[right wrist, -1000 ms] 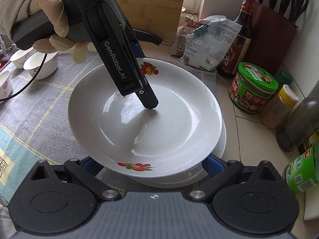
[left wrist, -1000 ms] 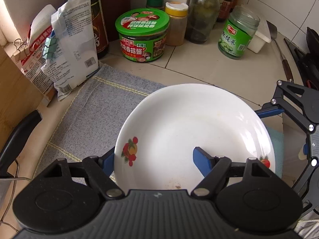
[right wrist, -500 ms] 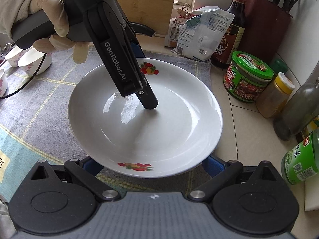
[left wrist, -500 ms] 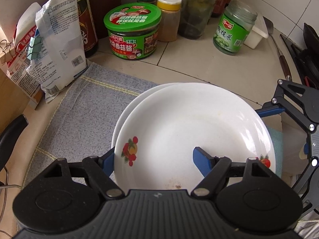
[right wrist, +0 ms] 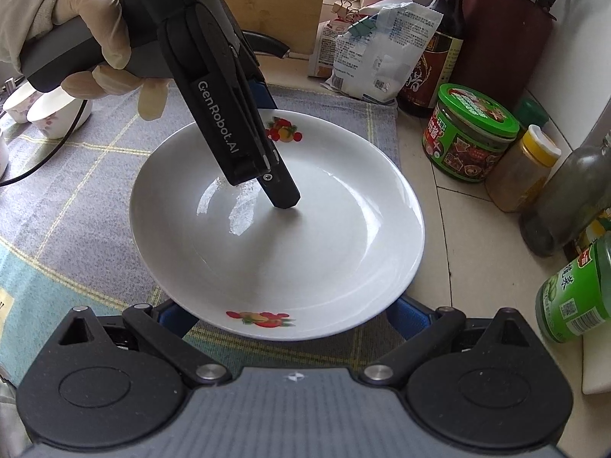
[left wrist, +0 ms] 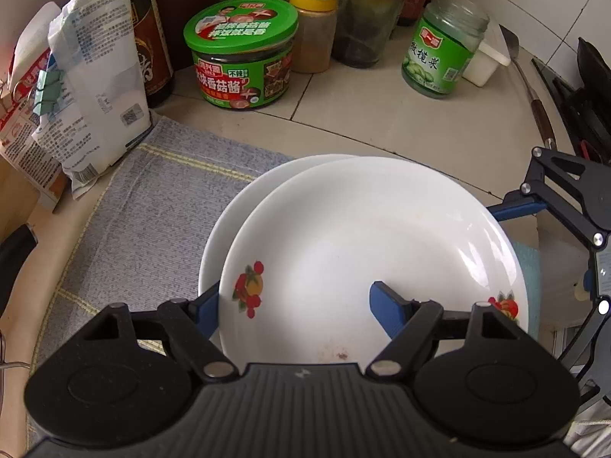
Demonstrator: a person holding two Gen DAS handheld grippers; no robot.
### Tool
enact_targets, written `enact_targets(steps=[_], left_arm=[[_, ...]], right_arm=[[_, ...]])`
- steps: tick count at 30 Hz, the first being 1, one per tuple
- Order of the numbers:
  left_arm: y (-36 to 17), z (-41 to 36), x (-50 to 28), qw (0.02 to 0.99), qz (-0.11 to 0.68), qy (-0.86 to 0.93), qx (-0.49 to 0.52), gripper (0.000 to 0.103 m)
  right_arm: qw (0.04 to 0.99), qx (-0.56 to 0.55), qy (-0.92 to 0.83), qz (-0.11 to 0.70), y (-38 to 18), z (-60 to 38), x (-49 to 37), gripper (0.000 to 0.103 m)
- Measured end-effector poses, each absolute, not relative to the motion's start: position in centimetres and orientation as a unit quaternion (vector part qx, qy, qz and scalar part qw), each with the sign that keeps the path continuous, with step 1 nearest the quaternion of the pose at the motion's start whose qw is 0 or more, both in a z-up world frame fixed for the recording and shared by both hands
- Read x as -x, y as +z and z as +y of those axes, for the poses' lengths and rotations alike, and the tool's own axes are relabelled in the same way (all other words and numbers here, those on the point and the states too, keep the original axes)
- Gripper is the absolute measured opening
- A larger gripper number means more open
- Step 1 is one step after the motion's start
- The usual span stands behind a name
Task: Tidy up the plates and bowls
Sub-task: 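Lower the plate onto the stack and open the left tool, then withdraw the left tool from the stack while the right tool moves toward the white bowls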
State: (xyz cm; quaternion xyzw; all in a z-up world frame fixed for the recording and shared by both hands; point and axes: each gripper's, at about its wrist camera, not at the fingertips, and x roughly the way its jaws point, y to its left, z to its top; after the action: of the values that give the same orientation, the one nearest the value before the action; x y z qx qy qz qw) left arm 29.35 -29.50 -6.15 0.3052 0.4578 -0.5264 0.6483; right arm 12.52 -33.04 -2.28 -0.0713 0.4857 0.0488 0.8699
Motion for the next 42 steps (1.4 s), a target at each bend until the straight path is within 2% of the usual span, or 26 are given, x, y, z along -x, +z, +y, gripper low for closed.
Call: enact_targets(steps=[10,32,35,42], left_arm=[[-6.0,-29.6,-29.5,0.644,0.464,-0.523,-0.310,0.079],[-5.1,-28.7,-29.4,0.649,0.463,-0.512,-0.320,0.087],[-5.0,-28.4,-29.4,0.651,0.462,-0.512,-0.318,0.089],[-3.5,-26.5,-29.5,0.694,0.424,-0.507,-0.285,0.090]], right_arm=[[0.868,0.071,0.045,0.489,-2.6,-33.3,-12.5,0.103],[0.869,0.090,0.054,0.484,-2.5,-32.9,-12.8,0.103],[0.869,0.067,0.058,0.487,-2.5,-33.3,-12.9,0.103],[0.874,0.069,0.044,0.480,-2.1,-33.6,-12.5,0.103]])
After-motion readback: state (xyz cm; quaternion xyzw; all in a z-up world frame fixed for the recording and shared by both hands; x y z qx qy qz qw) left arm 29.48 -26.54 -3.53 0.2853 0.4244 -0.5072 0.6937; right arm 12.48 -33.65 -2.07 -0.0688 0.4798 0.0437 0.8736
